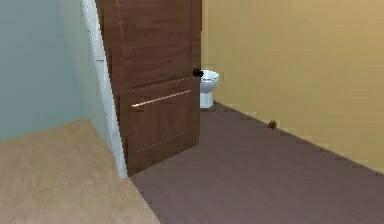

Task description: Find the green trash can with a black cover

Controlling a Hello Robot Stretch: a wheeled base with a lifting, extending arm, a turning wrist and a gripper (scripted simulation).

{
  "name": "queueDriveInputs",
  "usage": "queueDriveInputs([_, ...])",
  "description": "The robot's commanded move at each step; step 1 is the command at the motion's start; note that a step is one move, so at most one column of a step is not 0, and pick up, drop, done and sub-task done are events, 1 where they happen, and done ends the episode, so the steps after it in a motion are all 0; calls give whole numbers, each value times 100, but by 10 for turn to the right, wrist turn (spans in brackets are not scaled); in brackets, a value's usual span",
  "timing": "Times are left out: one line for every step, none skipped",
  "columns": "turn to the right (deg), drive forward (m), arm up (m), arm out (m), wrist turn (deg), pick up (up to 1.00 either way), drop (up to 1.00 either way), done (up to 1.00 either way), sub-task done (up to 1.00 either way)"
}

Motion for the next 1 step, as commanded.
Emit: queueDriveInputs([60, 0, 0, 0, 0, 0, 0, 0, 0])
